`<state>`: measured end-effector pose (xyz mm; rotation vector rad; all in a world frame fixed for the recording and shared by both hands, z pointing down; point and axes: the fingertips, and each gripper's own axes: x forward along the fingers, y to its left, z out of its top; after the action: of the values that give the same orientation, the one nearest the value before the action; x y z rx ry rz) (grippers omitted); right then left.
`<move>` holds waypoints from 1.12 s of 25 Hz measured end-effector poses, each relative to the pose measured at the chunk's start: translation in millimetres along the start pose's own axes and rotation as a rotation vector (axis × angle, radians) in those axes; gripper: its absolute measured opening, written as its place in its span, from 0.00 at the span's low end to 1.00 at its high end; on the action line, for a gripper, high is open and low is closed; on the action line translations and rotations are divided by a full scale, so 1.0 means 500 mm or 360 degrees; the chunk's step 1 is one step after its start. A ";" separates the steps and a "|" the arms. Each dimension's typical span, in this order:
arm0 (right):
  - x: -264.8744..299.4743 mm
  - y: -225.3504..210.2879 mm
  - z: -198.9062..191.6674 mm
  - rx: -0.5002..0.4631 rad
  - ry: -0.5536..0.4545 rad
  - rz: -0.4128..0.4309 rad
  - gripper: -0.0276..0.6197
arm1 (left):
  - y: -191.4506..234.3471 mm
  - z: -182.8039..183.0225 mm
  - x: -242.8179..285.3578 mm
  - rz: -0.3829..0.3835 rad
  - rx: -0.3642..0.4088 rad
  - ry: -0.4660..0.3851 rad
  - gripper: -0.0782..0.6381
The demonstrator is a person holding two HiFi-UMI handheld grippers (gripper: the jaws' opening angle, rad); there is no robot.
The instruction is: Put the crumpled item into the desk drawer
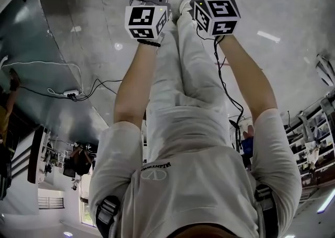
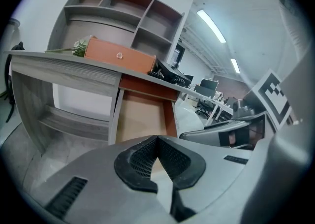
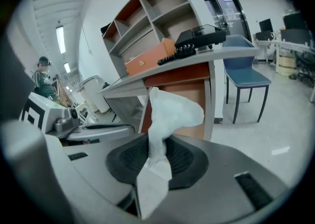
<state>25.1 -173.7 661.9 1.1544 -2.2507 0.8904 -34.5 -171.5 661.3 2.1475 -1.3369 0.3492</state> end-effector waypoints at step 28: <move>0.096 -0.023 -0.096 0.0018 0.0076 -0.0024 0.18 | 0.042 -0.096 0.078 0.0031 -0.0066 0.0070 0.11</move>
<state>13.4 -170.2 729.9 1.1417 -2.1989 0.9161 -31.3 -178.2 726.0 2.0819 -1.3301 0.3713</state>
